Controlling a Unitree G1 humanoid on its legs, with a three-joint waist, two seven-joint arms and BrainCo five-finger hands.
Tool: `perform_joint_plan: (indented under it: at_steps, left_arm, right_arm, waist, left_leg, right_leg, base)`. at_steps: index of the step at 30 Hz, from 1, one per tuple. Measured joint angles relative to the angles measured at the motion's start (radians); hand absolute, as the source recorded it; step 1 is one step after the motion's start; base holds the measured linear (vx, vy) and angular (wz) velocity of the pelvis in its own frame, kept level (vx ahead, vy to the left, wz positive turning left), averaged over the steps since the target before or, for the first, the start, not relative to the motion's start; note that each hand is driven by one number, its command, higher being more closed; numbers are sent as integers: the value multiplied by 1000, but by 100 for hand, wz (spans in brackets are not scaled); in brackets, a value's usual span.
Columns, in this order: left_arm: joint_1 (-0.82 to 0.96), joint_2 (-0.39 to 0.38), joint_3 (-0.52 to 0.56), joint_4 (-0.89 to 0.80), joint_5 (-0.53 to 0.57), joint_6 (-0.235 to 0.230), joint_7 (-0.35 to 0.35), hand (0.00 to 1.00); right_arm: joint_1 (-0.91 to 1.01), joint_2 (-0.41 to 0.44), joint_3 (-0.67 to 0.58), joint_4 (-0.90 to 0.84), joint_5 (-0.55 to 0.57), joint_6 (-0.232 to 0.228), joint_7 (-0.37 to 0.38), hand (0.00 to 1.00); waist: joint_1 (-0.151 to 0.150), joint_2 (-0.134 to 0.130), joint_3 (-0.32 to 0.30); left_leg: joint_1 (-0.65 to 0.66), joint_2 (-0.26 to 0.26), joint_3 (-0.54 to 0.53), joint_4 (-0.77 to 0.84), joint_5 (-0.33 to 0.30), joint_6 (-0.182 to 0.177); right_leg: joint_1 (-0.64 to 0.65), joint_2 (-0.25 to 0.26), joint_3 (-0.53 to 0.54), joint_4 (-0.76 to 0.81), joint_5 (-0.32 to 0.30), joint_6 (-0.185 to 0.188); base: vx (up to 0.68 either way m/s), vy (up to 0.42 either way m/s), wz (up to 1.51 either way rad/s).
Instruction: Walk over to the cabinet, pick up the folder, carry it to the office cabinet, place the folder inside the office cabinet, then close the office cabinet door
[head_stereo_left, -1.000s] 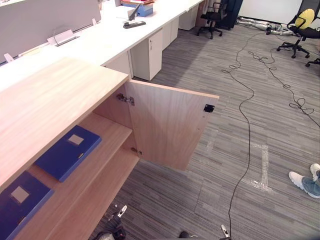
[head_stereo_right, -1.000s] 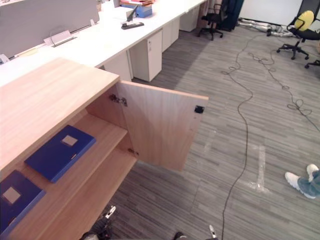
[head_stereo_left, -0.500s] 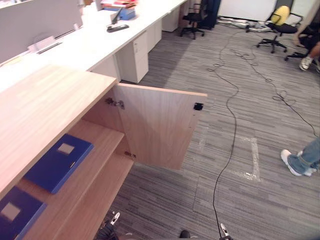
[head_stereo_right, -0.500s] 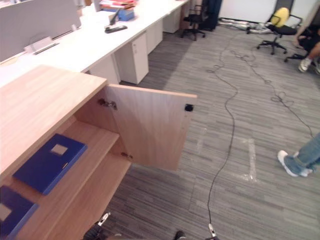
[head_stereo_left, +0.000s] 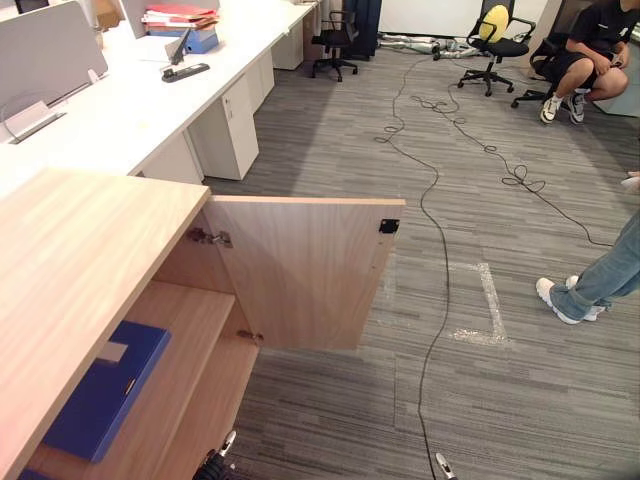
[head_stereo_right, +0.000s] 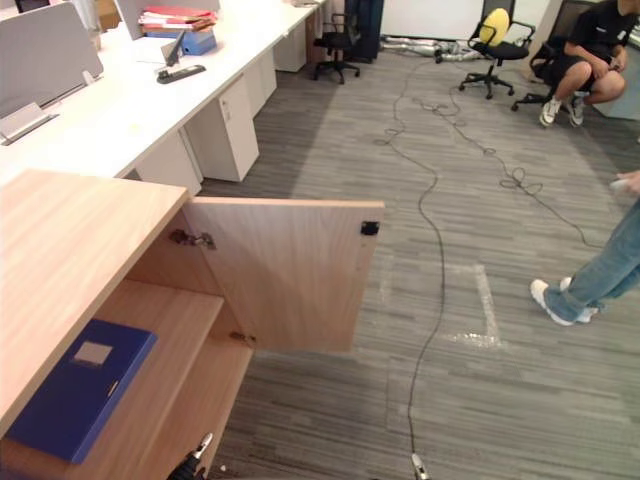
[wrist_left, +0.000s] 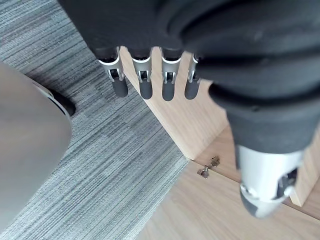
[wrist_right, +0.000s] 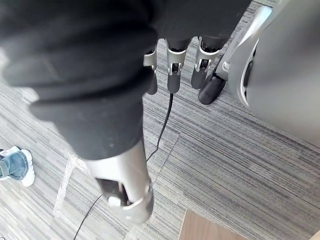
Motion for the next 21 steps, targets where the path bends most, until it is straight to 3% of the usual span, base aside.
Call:
perform_joint_plan:
  at_steps: [8,12,17,21]
  left_arm:
    - [2,0,-7,11,1,-4,7,0]
    - [8,5,-8,1,18,-4,12,0]
    - [44,30,-63,-43,15,-4,15,0]
    - [57,53,-108,-68,3,-5,13,0]
  right_arm:
    - [-14,-7,30,-42,-72,-7,-38,0]
    - [-56,-24,-16,-195,-207,-3,-109,0]
    - [-211,-157,-2,-405,-426,-1,-193,0]
    - [-344,-240,104,-434,-501,-1,-197,0]
  waist:
    - [1,3,-25]
    - [1,2,-25]
    - [2,-3,-23]
    - [8,-5,3]
  left_leg:
    - [28,-2,-10,-19,2,-2]
    - [25,-6,-18,-35,2,-1]
    - [0,-27,-21,-75,40,8]
    - [-49,-30,-32,-82,73,5]
  right_leg:
    - [39,0,-31,-22,1,2]
    - [32,-2,-32,-23,4,6]
    - [-19,-14,-29,-23,15,21]
    - [-66,-15,-30,-23,25,29]
  base:
    - [65,11,3]
    - [-30,24,5]
    - [-97,2,-1]
    - [-133,-44,3]
